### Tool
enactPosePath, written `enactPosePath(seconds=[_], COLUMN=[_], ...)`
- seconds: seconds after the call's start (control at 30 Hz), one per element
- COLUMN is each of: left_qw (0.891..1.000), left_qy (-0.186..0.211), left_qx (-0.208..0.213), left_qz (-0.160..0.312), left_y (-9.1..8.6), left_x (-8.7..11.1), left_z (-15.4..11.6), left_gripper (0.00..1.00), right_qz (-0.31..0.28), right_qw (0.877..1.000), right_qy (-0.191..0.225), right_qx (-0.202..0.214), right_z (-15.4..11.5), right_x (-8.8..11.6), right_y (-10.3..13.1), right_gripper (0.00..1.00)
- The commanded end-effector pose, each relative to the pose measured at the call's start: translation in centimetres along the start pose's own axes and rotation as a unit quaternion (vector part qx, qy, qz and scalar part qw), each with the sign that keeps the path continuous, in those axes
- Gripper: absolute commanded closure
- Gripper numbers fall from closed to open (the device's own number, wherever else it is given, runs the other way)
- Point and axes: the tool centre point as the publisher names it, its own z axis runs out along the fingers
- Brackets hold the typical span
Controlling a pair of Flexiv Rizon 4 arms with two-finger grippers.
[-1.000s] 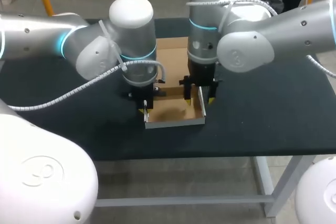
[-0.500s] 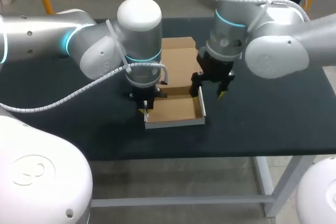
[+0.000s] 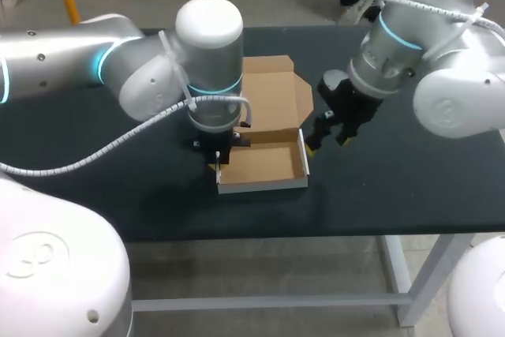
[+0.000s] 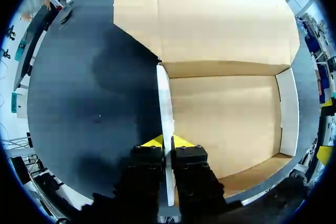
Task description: Assemble the packaging by folding the flat box into shape, placing the metal phone stand inside, and closing the box properly
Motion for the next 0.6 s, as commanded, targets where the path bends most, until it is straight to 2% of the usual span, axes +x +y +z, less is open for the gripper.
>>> enactPosePath(seconds=[0.03, 0.13, 0.2, 0.3, 0.47, 0.6], left_qw=[1.000, 1.000, 1.000, 1.000, 1.000, 1.000], left_qy=[0.000, 0.000, -0.003, -0.005, -0.010, -0.020], left_qx=[0.000, -0.001, -0.001, 0.000, 0.002, 0.001], left_qz=[-0.001, 0.005, 0.009, 0.013, 0.016, 0.021], left_y=[0.3, 0.2, 0.2, 0.2, 0.2, 0.3], left_x=[-0.3, -0.4, -0.5, -0.6, -1.0, -1.4], left_z=[0.5, 0.3, 0.2, 0.1, 0.0, 0.0], left_gripper=[1.00, 1.00, 1.00, 1.00, 1.00, 1.00], right_qz=[-0.024, -0.094, -0.118, -0.169, -0.209, -0.263], right_qw=[1.000, 0.995, 0.993, 0.985, 0.977, 0.963], right_qy=[0.001, 0.015, 0.005, 0.019, 0.019, 0.019], right_qx=[-0.004, -0.015, -0.013, -0.017, -0.037, -0.056], right_z=[-0.3, -1.2, -1.6, -2.3, -3.5, -4.5], right_x=[0.2, 0.5, 0.4, 0.5, -0.1, -0.2], right_y=[-0.4, -1.3, -1.8, -2.9, -4.5, -6.0], right_gripper=[0.00, 0.00, 0.00, 0.00, 0.00, 0.00])
